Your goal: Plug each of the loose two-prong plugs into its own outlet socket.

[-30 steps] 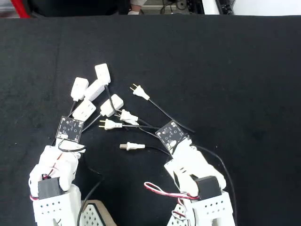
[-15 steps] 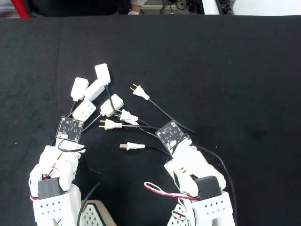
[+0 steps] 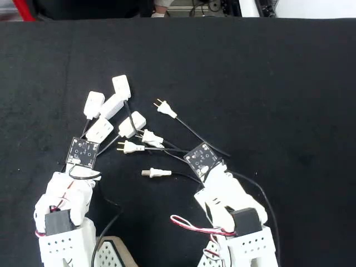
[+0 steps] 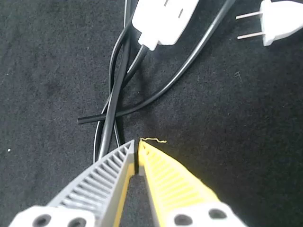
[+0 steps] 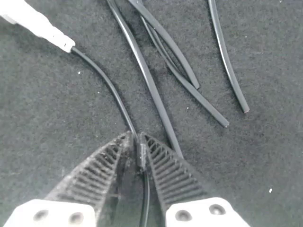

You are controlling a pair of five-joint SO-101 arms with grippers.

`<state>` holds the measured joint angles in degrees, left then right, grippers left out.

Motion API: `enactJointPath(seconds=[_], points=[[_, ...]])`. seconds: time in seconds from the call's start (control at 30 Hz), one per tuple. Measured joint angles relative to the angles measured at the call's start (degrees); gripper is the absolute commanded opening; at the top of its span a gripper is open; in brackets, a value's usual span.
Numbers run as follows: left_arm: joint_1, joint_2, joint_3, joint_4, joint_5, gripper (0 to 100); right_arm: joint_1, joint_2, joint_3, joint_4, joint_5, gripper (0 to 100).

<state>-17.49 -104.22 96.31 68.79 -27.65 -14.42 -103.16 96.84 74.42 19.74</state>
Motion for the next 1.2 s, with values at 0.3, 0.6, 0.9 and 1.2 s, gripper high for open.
enactJointPath(seconds=[0.3, 0.6, 0.9, 1.2], points=[[0.0, 0.0, 0.0, 0.0, 0.0, 3, 0.0, 0.0, 0.0, 0.0, 0.0, 2.1], [0.0, 0.0, 0.0, 0.0, 0.0, 3, 0.0, 0.0, 0.0, 0.0, 0.0, 1.8], [5.9, 0.0, 0.0, 2.2, 0.0, 3, 0.0, 0.0, 0.0, -8.6, 0.0, 1.8], [5.2, 0.0, -2.5, 6.2, 0.0, 3, 0.0, 0.0, -11.8, -10.7, -7.7, 2.0]])
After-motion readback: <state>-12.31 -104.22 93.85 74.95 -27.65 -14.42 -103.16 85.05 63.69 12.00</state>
